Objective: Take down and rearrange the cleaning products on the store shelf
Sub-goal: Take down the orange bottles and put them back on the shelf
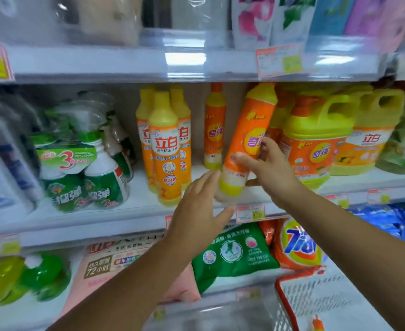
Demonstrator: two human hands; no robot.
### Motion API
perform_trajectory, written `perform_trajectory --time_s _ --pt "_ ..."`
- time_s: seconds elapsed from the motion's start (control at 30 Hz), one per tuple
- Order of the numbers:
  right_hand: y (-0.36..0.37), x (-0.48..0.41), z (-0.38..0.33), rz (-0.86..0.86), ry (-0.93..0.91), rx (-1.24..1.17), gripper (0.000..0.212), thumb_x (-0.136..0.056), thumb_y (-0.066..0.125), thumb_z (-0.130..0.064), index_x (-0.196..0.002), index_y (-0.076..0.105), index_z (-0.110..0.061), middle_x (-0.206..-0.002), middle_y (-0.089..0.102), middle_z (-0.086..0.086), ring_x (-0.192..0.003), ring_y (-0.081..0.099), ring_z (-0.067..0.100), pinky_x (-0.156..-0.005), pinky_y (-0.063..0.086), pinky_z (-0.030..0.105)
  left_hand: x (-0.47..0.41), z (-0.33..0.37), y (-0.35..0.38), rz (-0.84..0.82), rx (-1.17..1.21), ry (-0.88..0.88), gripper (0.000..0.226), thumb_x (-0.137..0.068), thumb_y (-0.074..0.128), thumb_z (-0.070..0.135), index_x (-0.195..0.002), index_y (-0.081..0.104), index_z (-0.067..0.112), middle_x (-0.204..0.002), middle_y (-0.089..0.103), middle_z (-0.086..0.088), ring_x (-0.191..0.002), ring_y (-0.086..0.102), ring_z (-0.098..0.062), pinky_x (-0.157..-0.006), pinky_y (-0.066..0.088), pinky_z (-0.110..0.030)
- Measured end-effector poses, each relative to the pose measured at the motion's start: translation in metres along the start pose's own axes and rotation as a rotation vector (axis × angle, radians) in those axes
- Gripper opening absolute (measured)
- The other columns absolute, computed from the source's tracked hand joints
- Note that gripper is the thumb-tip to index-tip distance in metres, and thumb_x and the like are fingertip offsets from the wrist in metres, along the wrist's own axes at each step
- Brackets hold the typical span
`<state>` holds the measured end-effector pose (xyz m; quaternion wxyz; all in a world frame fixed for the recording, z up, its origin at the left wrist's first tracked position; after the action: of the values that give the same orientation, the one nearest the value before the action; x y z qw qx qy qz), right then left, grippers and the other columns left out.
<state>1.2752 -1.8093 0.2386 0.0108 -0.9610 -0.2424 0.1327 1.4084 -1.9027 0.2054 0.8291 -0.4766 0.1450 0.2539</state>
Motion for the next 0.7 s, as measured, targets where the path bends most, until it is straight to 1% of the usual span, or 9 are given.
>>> perform_trajectory --time_s 0.1,0.2,0.3,0.37,0.43,0.5,0.53,0.6,0.7 --pt "0.000 0.050 -0.007 -0.064 0.026 0.027 0.047 -0.083 0.079 -0.026 -0.124 0.055 -0.025 -0.111 0.069 0.001 -0.105 0.068 0.020 -0.083 0.059 0.054 0.015 0.014 -0.009 -0.072 0.177 -0.089 0.081 -0.091 0.065 0.040 -0.155 0.018 0.026 -0.155 0.033 0.008 -0.137 0.033 -0.007 -0.107 0.029 -0.021" --pt "0.001 0.099 -0.005 -0.122 0.074 0.023 0.056 -0.080 0.081 -0.031 -0.129 0.054 -0.029 -0.112 0.070 0.003 -0.103 0.070 0.023 -0.084 0.058 0.056 0.041 0.020 -0.002 -0.247 0.421 -0.200 0.087 -0.090 0.068 0.035 -0.155 0.011 0.033 -0.154 0.037 0.009 -0.134 0.043 -0.006 -0.109 0.041 -0.030" --pt "0.003 0.136 -0.009 -0.211 0.096 0.003 0.052 -0.087 0.075 -0.021 -0.132 0.051 -0.029 -0.115 0.071 0.004 -0.100 0.072 0.023 -0.083 0.059 0.051 0.073 0.032 0.000 -0.387 0.675 -0.255 0.076 -0.090 0.070 0.023 -0.151 0.026 0.035 -0.143 0.053 0.008 -0.124 0.056 -0.003 -0.103 0.048 -0.029" --pt "0.008 0.155 -0.015 -0.282 0.117 -0.033 0.049 -0.089 0.072 -0.014 -0.132 0.051 -0.027 -0.115 0.072 0.004 -0.100 0.072 0.021 -0.083 0.061 0.042 0.089 0.038 -0.005 -0.398 0.765 -0.276 0.061 -0.088 0.073 0.016 -0.136 0.045 0.039 -0.127 0.066 0.008 -0.113 0.064 -0.005 -0.098 0.052 -0.030" --pt "0.008 0.168 -0.024 -0.315 0.113 -0.020 0.048 -0.089 0.070 -0.010 -0.131 0.054 -0.025 -0.112 0.074 0.000 -0.102 0.071 0.016 -0.088 0.059 0.036 0.101 0.039 -0.008 -0.374 0.763 -0.296 0.049 -0.083 0.077 0.014 -0.119 0.055 0.039 -0.114 0.070 0.012 -0.103 0.067 -0.002 -0.090 0.054 -0.023" --pt "0.004 0.172 -0.038 -0.280 0.077 0.017 0.049 -0.087 0.073 -0.019 -0.130 0.054 -0.032 -0.113 0.073 -0.004 -0.103 0.070 0.011 -0.087 0.058 0.030 0.110 0.038 -0.012 -0.339 0.682 -0.307 0.045 -0.078 0.082 0.017 -0.110 0.058 0.037 -0.109 0.070 0.014 -0.094 0.067 0.003 -0.080 0.053 -0.014" --pt "0.000 0.173 -0.046 -0.239 0.053 0.025 0.050 -0.083 0.075 -0.027 -0.128 0.054 -0.035 -0.113 0.071 -0.005 -0.102 0.069 0.011 -0.083 0.058 0.028 0.113 0.037 -0.014 -0.327 0.622 -0.304 0.046 -0.075 0.084 0.020 -0.109 0.058 0.037 -0.109 0.068 0.015 -0.093 0.066 0.004 -0.078 0.053 -0.013" --pt "-0.009 0.176 -0.054 -0.124 0.025 0.036 0.053 -0.076 0.077 -0.039 -0.124 0.055 -0.034 -0.113 0.067 -0.002 -0.099 0.070 0.016 -0.074 0.059 0.029 0.115 0.034 -0.015 -0.327 0.494 -0.292 0.061 -0.068 0.089 0.031 -0.118 0.056 0.036 -0.117 0.060 0.012 -0.100 0.062 0.000 -0.085 0.053 -0.019" --pt "-0.023 0.182 -0.049 0.052 0.026 0.007 0.048 -0.079 0.079 -0.034 -0.119 0.055 -0.027 -0.106 0.064 0.003 -0.095 0.069 0.019 -0.060 0.056 0.022 0.115 0.039 -0.008 -0.347 0.364 -0.261 0.077 -0.062 0.090 0.039 -0.128 0.050 0.034 -0.121 0.050 0.012 -0.104 0.056 -0.003 -0.091 0.052 -0.026"
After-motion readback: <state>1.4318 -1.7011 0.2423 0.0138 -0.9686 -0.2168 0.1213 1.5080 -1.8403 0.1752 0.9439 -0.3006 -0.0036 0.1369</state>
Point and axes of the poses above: each hand's wrist, its own x-axis away from the middle knuckle, its own y-axis out of the palm, z = x × y, the point moved 9 cm from there along -x, towards the middle knuckle
